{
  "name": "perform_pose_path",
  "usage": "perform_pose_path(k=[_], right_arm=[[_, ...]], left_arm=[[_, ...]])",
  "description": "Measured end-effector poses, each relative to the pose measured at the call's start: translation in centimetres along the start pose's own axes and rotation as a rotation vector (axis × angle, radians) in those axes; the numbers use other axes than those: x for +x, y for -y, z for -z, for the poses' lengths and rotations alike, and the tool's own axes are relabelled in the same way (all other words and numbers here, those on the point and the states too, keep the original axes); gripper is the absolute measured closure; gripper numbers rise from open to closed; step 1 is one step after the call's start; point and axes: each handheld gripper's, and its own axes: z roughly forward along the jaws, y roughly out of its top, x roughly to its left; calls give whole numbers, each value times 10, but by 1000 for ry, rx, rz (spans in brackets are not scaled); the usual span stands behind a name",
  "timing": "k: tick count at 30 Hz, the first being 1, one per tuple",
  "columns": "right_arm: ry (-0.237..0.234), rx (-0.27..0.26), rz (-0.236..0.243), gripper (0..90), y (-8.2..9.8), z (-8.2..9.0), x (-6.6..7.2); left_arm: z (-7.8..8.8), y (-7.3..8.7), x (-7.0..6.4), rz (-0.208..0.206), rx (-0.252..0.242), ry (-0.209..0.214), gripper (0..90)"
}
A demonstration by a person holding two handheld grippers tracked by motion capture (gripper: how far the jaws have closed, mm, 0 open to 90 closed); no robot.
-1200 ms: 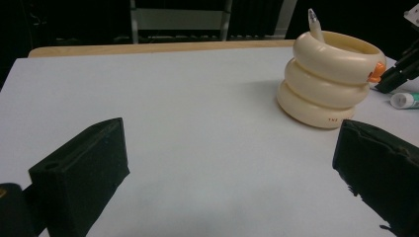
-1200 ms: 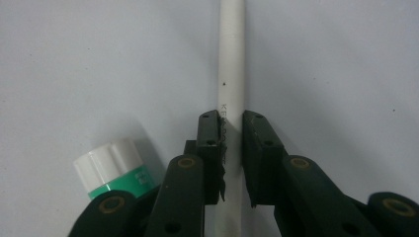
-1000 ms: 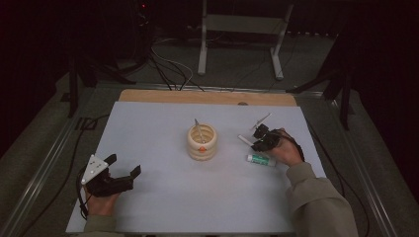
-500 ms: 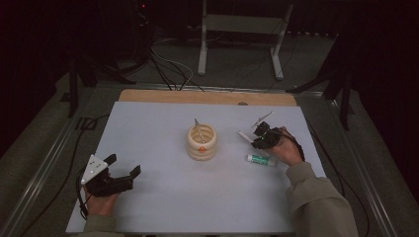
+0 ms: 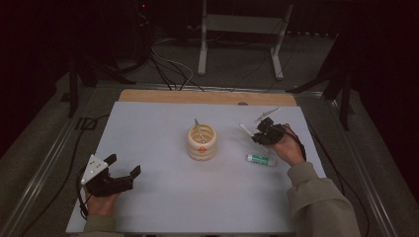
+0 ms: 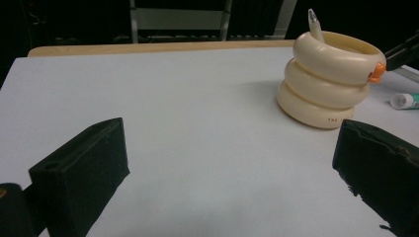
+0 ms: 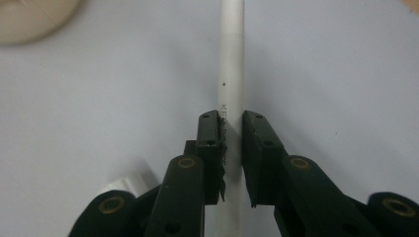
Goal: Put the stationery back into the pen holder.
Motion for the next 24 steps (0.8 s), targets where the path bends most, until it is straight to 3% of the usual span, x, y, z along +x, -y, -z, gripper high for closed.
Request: perform_pose_path(k=[10,24], right_arm=[[-19,-83,-37,792,-8,13,7],[-22,-160,-41,792,-22,29,23]], left_arm=[[0,0,0,3,-3,0,10],[0,0,0,2,-3,-1,10]])
